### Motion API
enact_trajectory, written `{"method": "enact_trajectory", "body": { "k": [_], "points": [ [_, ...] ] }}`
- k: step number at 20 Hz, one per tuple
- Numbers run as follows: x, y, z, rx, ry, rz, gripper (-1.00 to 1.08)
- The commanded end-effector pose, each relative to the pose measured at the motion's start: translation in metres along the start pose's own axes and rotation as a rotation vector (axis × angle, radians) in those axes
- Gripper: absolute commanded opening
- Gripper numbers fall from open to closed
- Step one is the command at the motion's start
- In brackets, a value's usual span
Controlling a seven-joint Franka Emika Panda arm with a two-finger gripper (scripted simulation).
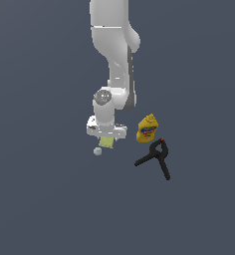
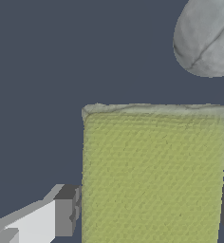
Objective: Pick up a designated object from a clutter of objects.
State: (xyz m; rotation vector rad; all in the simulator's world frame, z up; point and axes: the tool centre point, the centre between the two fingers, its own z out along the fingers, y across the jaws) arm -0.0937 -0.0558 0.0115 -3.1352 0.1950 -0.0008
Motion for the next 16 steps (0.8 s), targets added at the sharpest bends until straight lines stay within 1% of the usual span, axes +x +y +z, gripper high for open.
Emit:
{"method": "enact_trajectory", "body": {
  "k": [1,9,16],
  "points": [
    [0.000,0.000,0.001,0.000,-0.001,0.000,-1.00],
    [0.001,0.000,-0.008,0.000,0.000,0.000,-1.00],
    [0.005,-0.001,-0.038,0.000,0.000,0.000,-1.00]
  ]
}}
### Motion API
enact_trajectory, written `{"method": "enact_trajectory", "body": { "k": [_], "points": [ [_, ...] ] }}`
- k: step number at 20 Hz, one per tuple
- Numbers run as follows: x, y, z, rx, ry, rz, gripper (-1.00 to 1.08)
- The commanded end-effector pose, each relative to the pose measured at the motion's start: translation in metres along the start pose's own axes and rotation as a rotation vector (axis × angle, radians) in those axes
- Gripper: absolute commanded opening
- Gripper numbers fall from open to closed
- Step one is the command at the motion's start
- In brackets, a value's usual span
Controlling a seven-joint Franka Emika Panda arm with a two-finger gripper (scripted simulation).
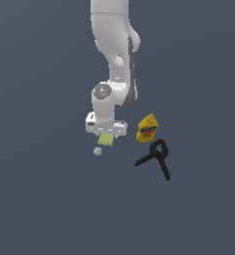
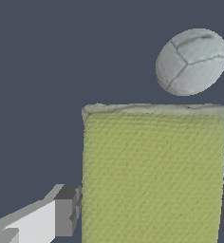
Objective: Pick up a designated object from a clutter of objects.
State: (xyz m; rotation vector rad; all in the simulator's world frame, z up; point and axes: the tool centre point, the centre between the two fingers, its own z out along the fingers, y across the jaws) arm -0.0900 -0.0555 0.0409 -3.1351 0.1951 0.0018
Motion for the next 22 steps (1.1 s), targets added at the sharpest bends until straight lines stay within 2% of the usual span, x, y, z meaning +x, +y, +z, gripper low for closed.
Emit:
{"method": "enact_trajectory", "body": {
  "k": [1,22],
  "points": [
    [0.002,0.000,-0.015,0.000,0.002,0.000,-1.00],
    [0.030,-0.004,-0.198,-0.001,0.002,0.001,-1.00]
  ]
}}
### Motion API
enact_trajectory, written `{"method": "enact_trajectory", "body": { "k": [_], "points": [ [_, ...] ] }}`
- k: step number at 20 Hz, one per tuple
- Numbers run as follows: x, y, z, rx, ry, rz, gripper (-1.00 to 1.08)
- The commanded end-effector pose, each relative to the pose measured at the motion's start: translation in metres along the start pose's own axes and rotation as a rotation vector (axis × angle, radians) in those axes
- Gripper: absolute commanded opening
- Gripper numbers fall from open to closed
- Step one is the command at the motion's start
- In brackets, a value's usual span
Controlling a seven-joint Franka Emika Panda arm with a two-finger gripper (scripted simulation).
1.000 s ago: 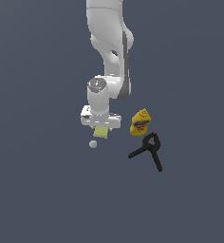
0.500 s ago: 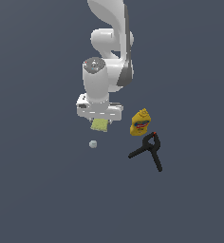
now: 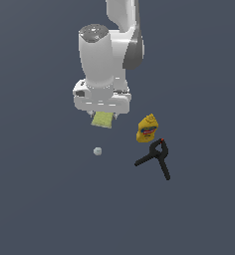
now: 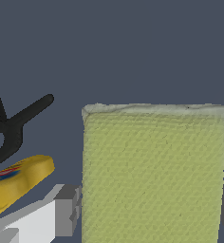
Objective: Pick up a designated object from a clutter of objects.
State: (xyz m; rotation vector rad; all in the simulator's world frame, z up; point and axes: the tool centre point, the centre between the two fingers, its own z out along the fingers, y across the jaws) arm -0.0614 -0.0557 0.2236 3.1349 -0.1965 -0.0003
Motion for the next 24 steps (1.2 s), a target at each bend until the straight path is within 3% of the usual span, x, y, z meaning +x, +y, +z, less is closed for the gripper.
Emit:
{"method": "enact_trajectory", "body": {
  "k": [1,13,24],
  "points": [
    [0.004,0.000,-0.024,0.000,0.000,0.000,-1.00],
    [0.022,-0.003,-0.118,0.000,0.000,0.000,-1.00],
    [0.030,-0.004,-0.145,0.000,0.000,-0.001,-1.00]
  ]
}}
